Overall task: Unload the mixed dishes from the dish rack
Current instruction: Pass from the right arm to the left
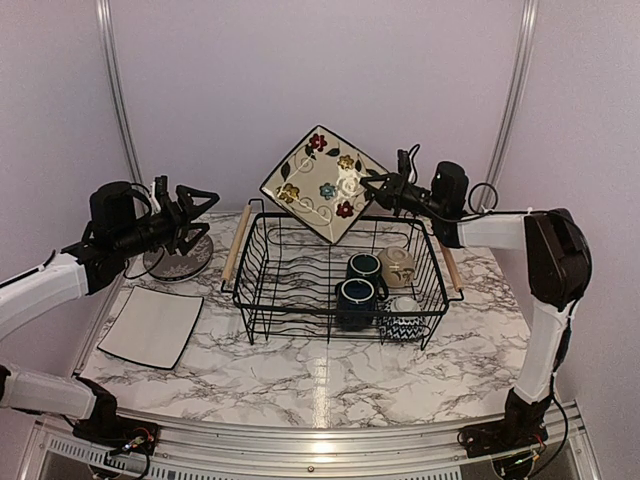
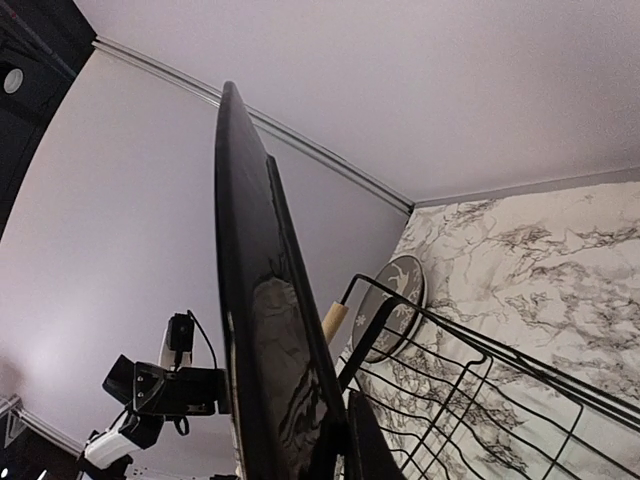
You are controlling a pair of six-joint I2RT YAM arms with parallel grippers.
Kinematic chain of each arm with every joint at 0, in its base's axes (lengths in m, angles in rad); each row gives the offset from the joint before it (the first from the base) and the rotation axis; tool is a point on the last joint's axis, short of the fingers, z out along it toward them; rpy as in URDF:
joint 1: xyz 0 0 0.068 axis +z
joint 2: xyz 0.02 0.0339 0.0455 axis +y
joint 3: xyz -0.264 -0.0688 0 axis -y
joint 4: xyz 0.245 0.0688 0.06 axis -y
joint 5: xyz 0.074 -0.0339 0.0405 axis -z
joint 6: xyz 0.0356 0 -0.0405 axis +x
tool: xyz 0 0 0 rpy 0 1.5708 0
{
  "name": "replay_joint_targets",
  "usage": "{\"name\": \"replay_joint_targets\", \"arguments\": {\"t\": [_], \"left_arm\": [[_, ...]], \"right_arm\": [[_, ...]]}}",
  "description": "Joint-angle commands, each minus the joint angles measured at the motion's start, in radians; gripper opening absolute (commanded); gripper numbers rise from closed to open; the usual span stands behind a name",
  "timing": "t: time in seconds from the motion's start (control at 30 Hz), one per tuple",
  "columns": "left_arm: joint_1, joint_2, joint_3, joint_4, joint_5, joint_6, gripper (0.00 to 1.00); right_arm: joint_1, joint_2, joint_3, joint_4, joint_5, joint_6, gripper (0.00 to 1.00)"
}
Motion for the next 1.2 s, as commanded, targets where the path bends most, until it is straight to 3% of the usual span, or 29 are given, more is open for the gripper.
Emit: {"name": "replay_joint_targets", "arguments": {"t": [0.0,0.37,0.67,0.9,1.17], "left_arm": [[-0.073,0.087,0.068,0.185,0.041,-0.07,0.95],[-0.2,0.318,0.18,0.478,0.04,-0.195,0.91],[-0.239,0.418,0.249,0.512,0.017,-0.192,0.83],[-0.264,0.435,0.22,0.585,-0.036,-0.208,0.59],[-0.289,0.443,0.182,0.632,-0.115,-0.208,0.45]], "right_arm": [[0.015,-0.088,0.025,0.493,0.008,0.291,0.0],[0.083,-0.144,-0.029,0.56,0.099,0.355,0.0],[0.116,-0.137,-0.058,0.62,0.135,0.393,0.0],[0.139,-0.157,-0.121,0.631,0.2,0.387,0.0],[0.179,-0.172,-0.177,0.633,0.291,0.375,0.0]]}}
